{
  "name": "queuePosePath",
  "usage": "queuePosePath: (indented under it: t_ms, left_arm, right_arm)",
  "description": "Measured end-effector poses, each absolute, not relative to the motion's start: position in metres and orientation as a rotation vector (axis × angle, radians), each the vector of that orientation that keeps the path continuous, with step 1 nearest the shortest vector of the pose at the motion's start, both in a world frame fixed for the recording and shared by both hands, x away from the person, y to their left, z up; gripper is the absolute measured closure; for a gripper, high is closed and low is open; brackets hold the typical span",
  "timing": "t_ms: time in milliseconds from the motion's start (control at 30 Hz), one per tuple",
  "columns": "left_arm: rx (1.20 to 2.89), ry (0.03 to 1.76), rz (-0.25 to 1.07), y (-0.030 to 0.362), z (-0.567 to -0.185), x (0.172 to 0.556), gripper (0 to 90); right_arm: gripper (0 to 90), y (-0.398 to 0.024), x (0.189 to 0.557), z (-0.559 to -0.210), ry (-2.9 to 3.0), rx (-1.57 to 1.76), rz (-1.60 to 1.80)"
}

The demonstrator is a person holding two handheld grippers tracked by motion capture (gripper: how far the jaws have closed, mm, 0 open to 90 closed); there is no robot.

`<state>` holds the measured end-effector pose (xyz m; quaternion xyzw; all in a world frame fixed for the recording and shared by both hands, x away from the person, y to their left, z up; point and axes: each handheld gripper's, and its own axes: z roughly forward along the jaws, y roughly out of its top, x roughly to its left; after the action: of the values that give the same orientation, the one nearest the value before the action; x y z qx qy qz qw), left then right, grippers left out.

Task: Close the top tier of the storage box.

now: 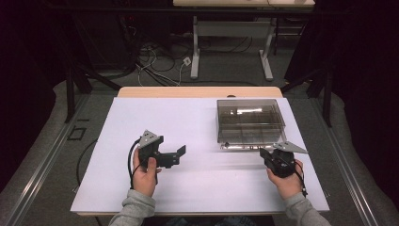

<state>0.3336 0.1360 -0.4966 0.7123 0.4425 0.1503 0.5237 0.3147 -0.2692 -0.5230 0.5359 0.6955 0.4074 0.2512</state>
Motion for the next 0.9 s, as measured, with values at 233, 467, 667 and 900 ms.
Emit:
queuePosePath:
  t_ms: [233,467,667,900]
  left_arm:
    - [1.705,1.06,0.359,0.136,-0.497,0.334,0.5]
    - [1.708,1.061,0.358,0.135,-0.498,0.334,0.5]
    - [1.709,1.062,0.357,0.135,-0.498,0.334,0.5]
    - [1.709,1.063,0.357,0.135,-0.498,0.334,0.5]
  right_arm:
    - [90.0,-0.27,0.318,-0.524,1.889,1.466,1.118]
    - [90.0,-0.27,0.321,-0.523,1.889,1.469,1.124]
    - [90.0,-0.268,0.324,-0.522,1.88,1.475,1.121]
    - [90.0,-0.267,0.328,-0.52,1.877,1.471,1.12]
